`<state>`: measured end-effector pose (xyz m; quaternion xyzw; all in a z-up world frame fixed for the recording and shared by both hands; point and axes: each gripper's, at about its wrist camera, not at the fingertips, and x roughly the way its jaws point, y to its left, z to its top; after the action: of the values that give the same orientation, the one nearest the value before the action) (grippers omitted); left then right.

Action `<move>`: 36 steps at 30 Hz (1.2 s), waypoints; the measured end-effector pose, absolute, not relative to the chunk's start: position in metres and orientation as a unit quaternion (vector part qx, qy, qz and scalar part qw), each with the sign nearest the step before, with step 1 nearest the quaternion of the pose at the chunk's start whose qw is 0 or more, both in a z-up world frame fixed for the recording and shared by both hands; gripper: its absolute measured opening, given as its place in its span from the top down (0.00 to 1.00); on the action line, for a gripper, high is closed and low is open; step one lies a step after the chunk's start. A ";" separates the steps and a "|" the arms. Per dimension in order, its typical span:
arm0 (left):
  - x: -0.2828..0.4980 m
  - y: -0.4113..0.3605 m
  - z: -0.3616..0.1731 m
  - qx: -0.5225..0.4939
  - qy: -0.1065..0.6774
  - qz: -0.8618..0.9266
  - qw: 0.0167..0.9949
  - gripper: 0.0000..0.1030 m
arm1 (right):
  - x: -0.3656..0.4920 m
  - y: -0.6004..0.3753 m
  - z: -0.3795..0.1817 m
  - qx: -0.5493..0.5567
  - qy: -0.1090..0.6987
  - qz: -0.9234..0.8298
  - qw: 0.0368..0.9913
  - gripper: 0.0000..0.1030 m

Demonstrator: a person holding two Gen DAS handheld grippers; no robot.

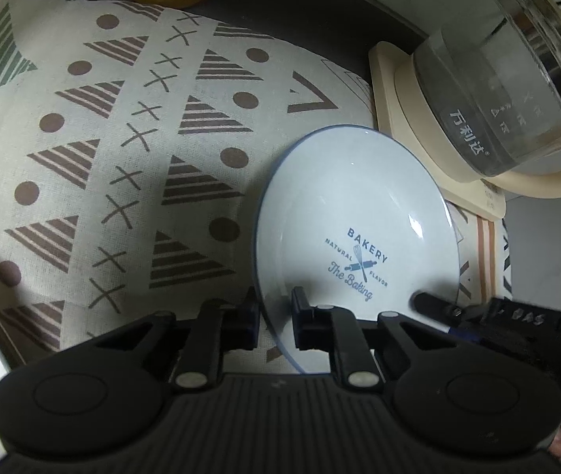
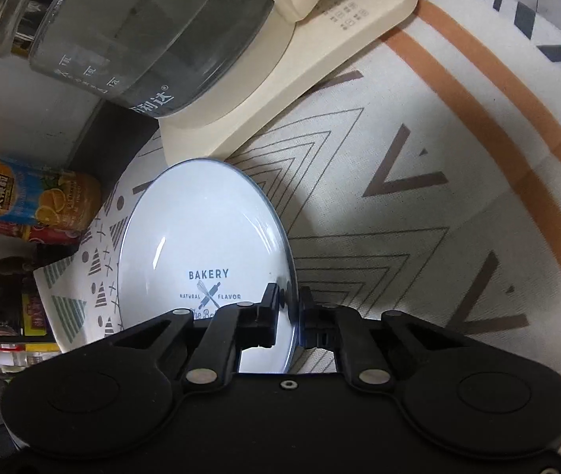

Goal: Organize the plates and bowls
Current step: 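Close both tools on the rim of the 'BAKERY' plate, then lift the 'BAKERY' plate and lower it onto the 'Sweet' plate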

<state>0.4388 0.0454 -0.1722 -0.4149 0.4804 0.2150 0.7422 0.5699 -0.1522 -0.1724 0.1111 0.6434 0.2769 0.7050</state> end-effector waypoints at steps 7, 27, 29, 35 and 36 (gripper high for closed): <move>0.428 0.048 -0.156 -0.399 0.465 0.195 0.766 0.87 | 0.553 -0.152 -0.149 0.106 0.590 0.313 0.737 0.91; 0.384 0.062 -0.098 -0.361 0.412 0.191 0.814 0.87 | 0.504 -0.136 -0.098 0.135 0.526 0.325 0.774 0.91; 0.377 0.063 -0.092 -0.360 0.408 0.190 0.817 0.87 | 0.498 -0.133 -0.094 0.137 0.522 0.327 0.776 0.91; 0.354 0.069 -0.083 -0.364 0.395 0.193 0.821 0.87 | 0.477 -0.127 -0.080 0.140 0.511 0.337 0.778 0.90; 0.350 0.070 -0.082 -0.365 0.393 0.192 0.822 0.87 | 0.474 -0.126 -0.078 0.138 0.510 0.338 0.779 0.90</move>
<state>0.3496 0.0699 -0.0818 -0.3654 0.3927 0.1924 0.8217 0.4736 -0.1257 -0.0781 0.1385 0.5100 0.3377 0.7789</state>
